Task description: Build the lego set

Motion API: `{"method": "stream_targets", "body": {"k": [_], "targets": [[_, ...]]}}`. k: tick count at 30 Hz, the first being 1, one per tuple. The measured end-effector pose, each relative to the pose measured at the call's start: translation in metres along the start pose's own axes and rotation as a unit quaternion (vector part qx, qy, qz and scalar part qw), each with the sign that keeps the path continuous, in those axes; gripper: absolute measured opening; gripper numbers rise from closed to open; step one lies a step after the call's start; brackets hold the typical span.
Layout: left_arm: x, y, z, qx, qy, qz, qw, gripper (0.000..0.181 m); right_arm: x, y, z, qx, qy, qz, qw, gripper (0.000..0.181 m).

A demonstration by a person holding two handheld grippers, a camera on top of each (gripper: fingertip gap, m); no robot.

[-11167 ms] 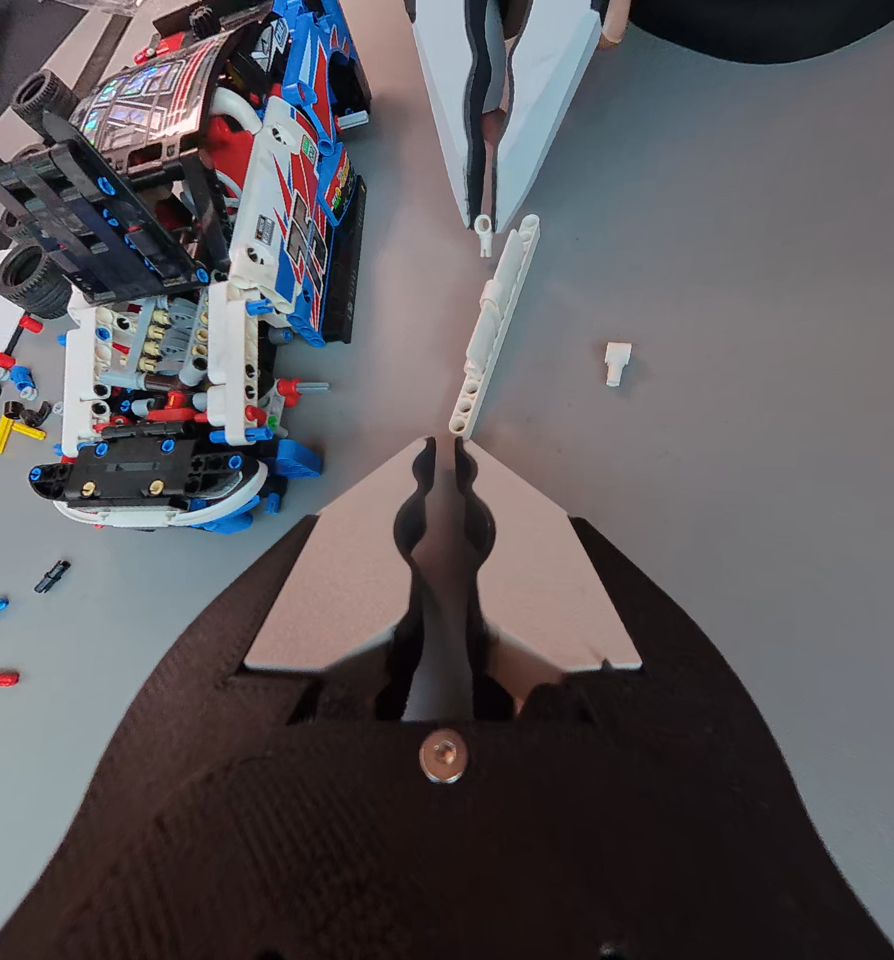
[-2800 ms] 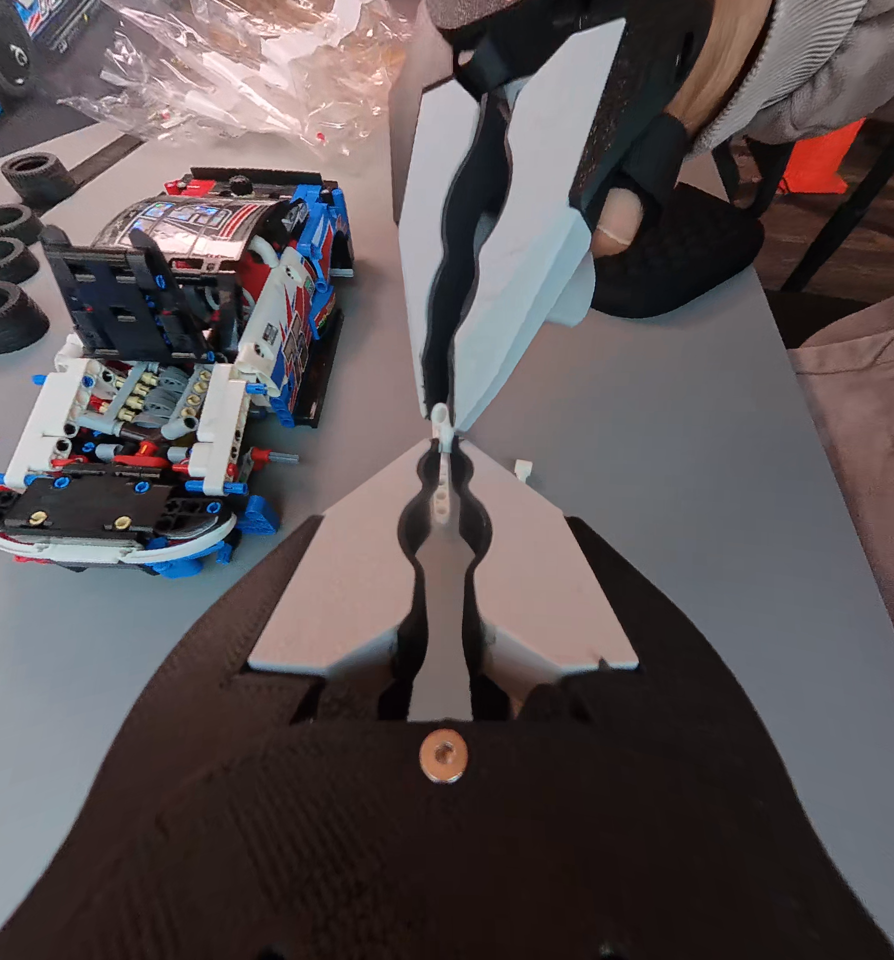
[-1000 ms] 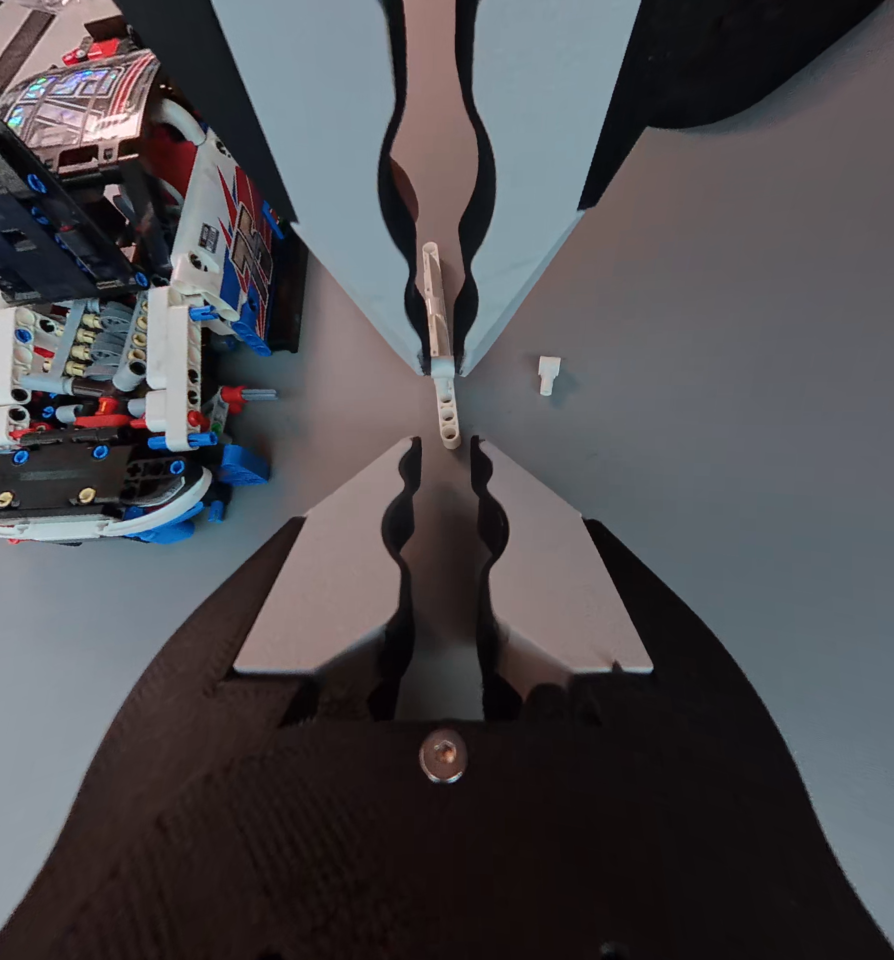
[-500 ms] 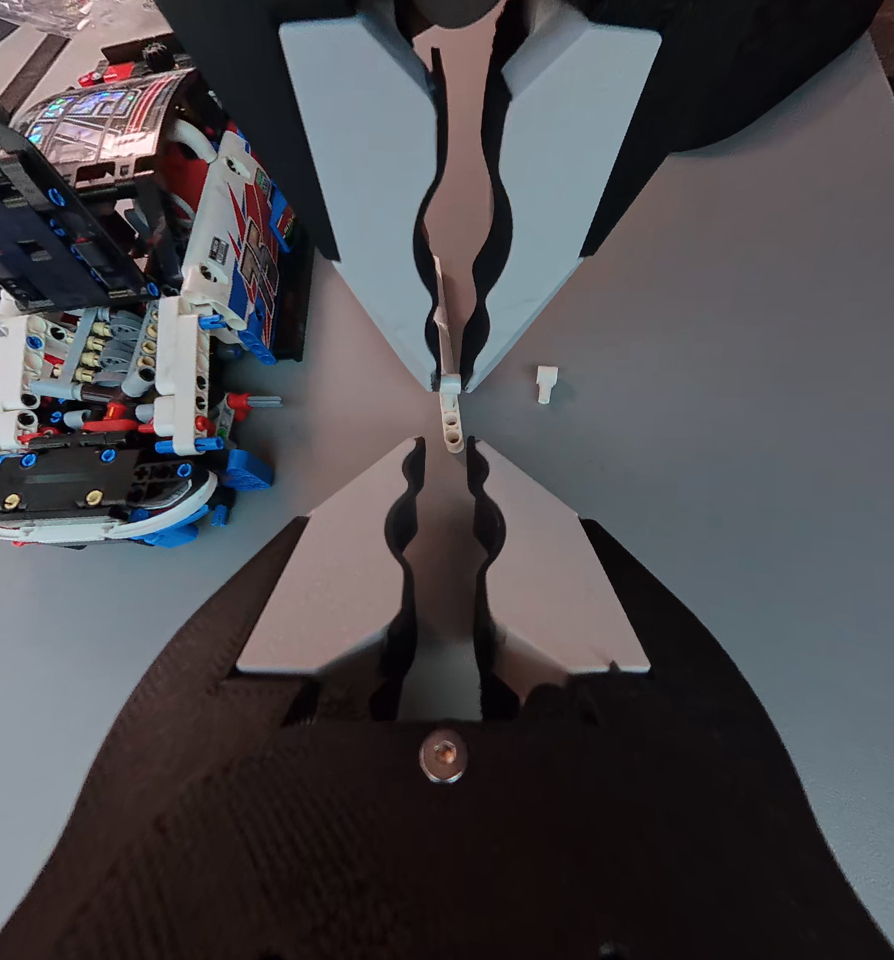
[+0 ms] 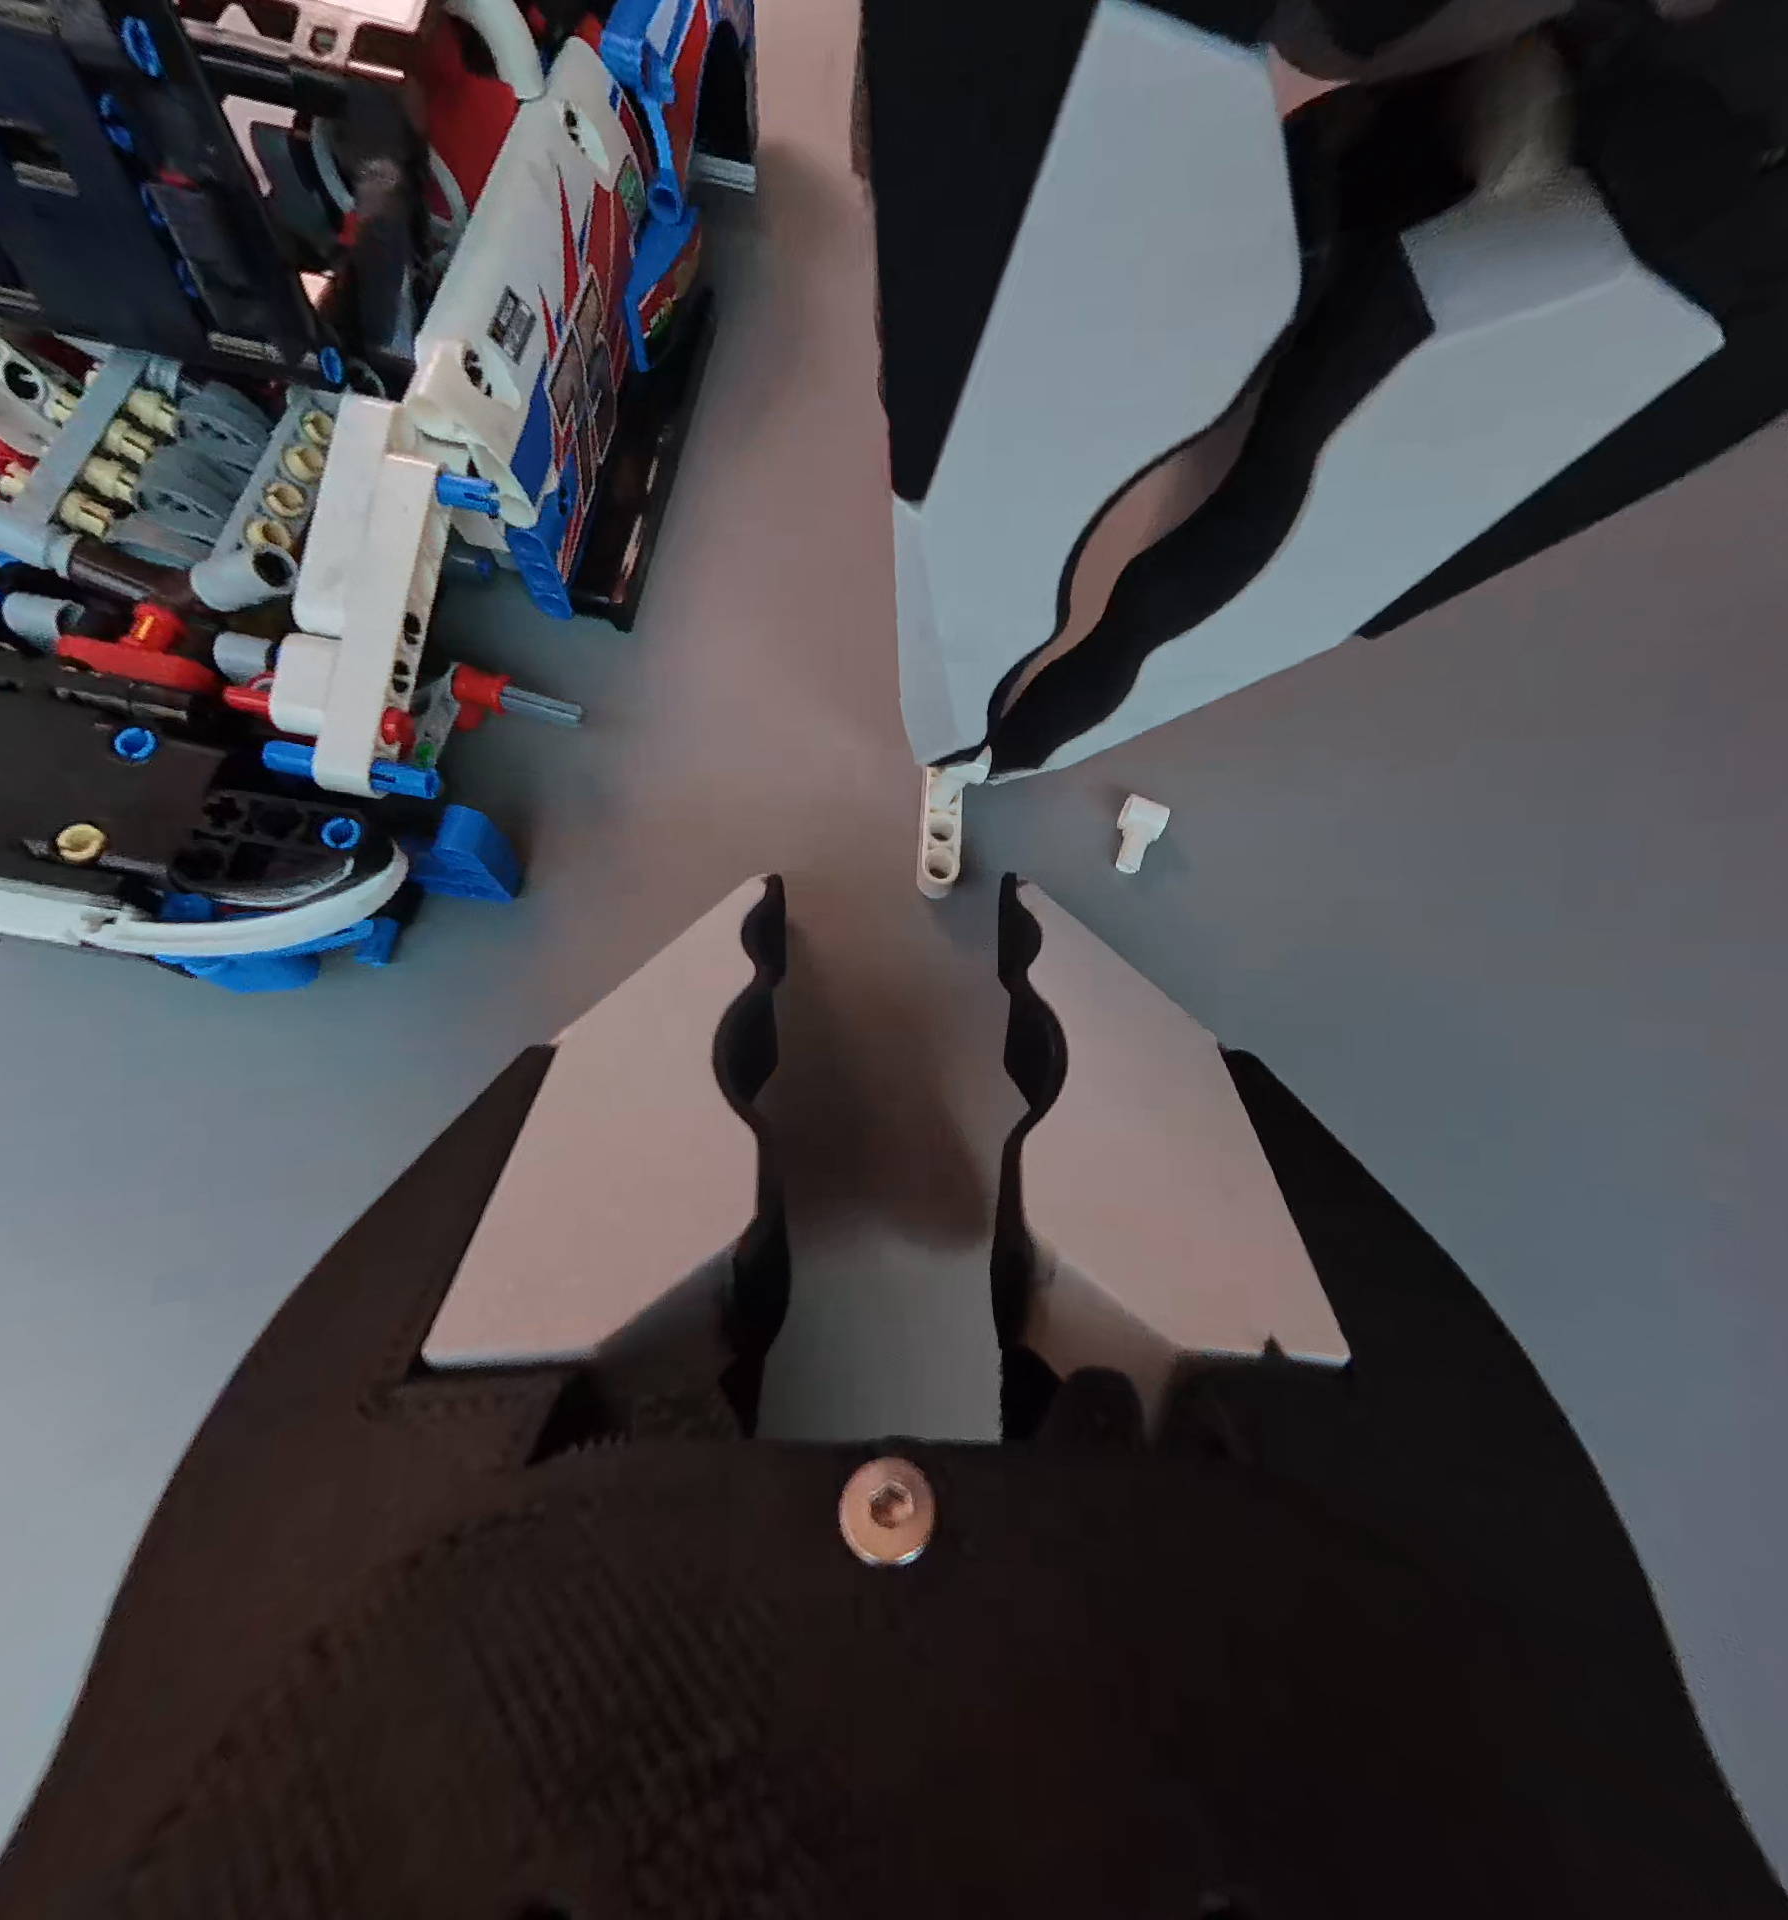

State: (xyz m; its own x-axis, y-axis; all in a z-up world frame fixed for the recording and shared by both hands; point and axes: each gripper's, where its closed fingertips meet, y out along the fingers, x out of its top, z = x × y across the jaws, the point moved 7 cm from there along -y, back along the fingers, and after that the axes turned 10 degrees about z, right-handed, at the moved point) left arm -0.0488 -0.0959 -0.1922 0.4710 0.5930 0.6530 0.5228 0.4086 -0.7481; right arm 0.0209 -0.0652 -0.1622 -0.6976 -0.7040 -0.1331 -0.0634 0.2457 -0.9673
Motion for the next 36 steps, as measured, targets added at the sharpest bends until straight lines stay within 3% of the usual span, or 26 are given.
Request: {"method": "stream_targets", "body": {"k": [6, 13, 22, 36], "targets": [[0.003, 0.004, -0.003, 0.016, -0.013, 0.019, 1.0, 0.04, 0.002, 0.0, 0.002, -0.01, -0.029, 0.029, 0.999, 0.006], [0.006, 0.009, -0.008, 0.013, 0.023, 0.024, 0.999, 0.005, 0.003, 0.001, 0.001, -0.02, -0.058, 0.063, 0.996, 0.006], [0.009, 0.012, -0.004, -0.011, 0.059, 0.017, 0.998, 0.004, -0.002, 0.004, -0.005, 0.022, -0.054, 0.058, 0.997, 0.006], [0.011, 0.013, 0.006, -0.076, 0.051, 0.023, 0.996, 0.004, 0.0, 0.006, -0.015, 0.087, -0.073, 0.055, 0.992, 0.006]]}}
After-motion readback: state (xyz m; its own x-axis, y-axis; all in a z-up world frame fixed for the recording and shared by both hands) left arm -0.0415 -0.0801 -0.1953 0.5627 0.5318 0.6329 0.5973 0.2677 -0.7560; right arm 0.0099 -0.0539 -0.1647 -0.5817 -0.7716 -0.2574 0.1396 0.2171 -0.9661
